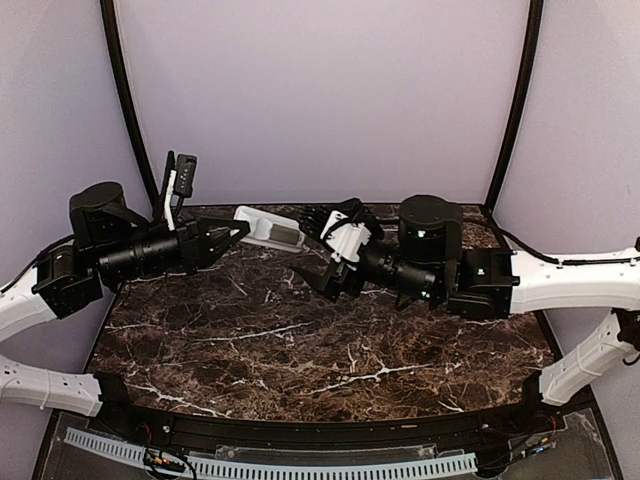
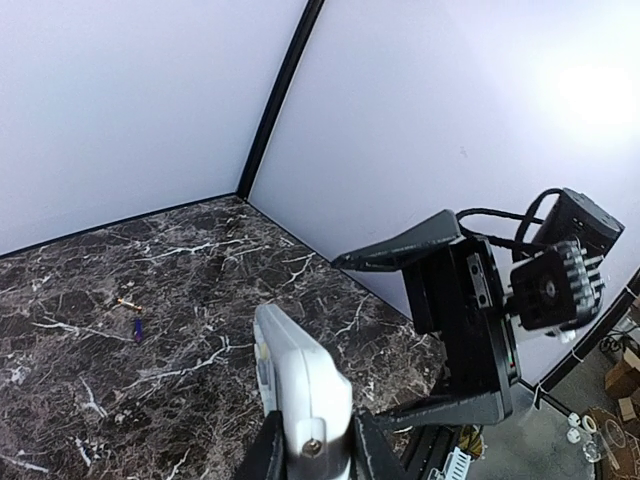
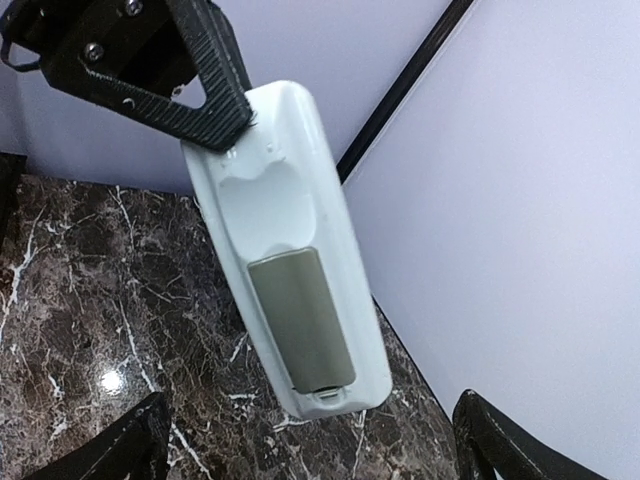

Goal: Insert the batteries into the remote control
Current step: Pass from the left arm to the right

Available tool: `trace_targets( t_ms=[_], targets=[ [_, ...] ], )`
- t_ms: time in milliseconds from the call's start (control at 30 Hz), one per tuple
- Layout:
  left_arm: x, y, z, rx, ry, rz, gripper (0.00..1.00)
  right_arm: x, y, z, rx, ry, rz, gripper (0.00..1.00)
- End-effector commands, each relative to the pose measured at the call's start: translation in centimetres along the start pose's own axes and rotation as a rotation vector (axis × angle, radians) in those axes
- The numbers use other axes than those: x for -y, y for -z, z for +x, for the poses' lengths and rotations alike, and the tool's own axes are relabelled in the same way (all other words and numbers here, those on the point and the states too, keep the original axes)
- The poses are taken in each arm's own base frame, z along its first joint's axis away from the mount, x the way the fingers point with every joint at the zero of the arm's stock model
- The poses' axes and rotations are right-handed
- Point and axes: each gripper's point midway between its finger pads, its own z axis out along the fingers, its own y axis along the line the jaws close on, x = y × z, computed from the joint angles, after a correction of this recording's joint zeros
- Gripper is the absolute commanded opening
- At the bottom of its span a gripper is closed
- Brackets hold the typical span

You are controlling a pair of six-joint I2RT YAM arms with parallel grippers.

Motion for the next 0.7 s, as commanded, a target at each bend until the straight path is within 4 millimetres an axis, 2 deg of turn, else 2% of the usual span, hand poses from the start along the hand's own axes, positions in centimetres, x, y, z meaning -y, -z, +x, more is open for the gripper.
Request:
trace_targets(
  t_ms=[0,100,300,400,500,600,667],
  targets=[
    [2.0,0.4,-0.6,0.047,-0.033,0.113,0.0,1.0,1.2,-3.1,0.195,0.04,-0.013,0.93],
    [2.4,0.6,-1.1,0.068,-0.034,0.135,0.0,1.2,0.4,-2.5,0.144,0.083,0.004,0.91],
    [3.2,0.5,-1.5,0.078,-0.024,0.175,0.0,0.3,-0.9,-2.0,0.122,0.139,-0.026,0.9],
    [3.4,0.5,-1.3,0.069,-0.016,0.189,0.0,0.7,-1.4,-1.9,0.113,0.149,0.0,0.87],
    [3.5,0.5,-1.1,0.058,-0.005,0.197,0.0,0.9,-1.9,-2.0,0.106,0.163,0.008,0.79],
    [3.6,0.6,-1.2,0.06,0.001,0.201,0.0,0.9,-2.4,-1.6,0.079,0.175,0.015,0.63],
    [3.7,0.6,-1.3,0.06,0.004,0.206,0.0,1.1,-2.4,-1.4,0.073,0.184,0.031,0.57]
  ],
)
